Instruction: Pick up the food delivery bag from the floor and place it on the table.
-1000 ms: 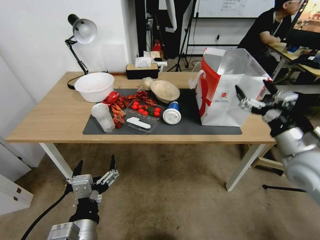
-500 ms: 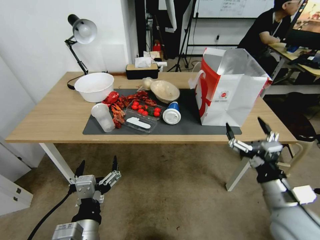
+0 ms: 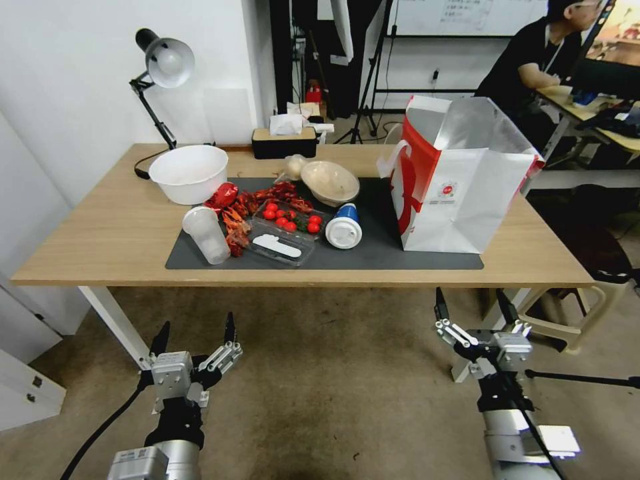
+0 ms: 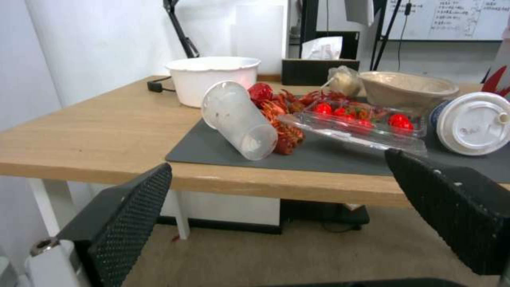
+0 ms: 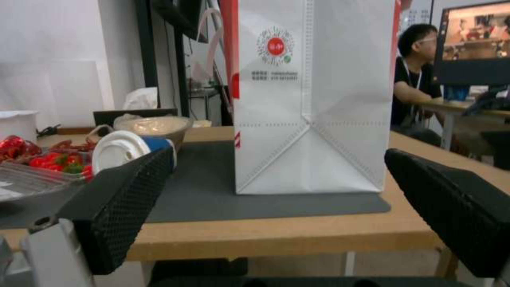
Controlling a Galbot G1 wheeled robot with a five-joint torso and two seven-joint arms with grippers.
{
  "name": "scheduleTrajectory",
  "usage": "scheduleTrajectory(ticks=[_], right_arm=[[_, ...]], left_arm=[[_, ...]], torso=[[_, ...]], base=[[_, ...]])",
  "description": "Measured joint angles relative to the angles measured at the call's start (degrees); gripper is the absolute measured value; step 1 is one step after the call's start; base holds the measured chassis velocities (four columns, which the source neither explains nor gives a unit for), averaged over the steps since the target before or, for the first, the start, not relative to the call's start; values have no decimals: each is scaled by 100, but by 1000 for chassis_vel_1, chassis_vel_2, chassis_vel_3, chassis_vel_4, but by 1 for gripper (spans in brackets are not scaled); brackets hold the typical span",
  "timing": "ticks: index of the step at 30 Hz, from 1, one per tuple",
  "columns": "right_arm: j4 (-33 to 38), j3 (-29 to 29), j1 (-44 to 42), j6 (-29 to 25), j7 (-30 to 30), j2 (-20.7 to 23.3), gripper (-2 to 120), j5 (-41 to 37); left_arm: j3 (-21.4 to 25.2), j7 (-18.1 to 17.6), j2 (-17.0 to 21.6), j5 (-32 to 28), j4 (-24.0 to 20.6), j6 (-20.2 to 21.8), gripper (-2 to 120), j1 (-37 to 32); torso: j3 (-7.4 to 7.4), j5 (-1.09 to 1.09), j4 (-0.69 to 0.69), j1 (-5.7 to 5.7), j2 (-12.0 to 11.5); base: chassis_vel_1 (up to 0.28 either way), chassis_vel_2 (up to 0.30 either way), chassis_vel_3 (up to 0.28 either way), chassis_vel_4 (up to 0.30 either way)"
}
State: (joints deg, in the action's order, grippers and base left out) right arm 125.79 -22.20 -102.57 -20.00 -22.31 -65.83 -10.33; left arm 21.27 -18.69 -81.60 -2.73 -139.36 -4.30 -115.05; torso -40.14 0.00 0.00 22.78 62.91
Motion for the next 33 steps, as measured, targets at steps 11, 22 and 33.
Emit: scheduleTrajectory(ticks=[11,22,33], right_arm=[[-203,172,38,-90,187,-269,100,126],[-341,288,-53,-174,402,-357,100,194],[-440,196,-112,-346,574,-265,100,307]], left_arm=[[8,-22,35,-3,21,-3,100,35],[5,-23,42,-5,31,-12,100,60],[12,-8,54,-6,30,-2,100,73]], torso=[[0,0,0,0,0],[0,0,-1,0,0],[0,1,-1,0,0]], base=[[0,0,0,0],[0,0,0,0],[0,0,0,0]])
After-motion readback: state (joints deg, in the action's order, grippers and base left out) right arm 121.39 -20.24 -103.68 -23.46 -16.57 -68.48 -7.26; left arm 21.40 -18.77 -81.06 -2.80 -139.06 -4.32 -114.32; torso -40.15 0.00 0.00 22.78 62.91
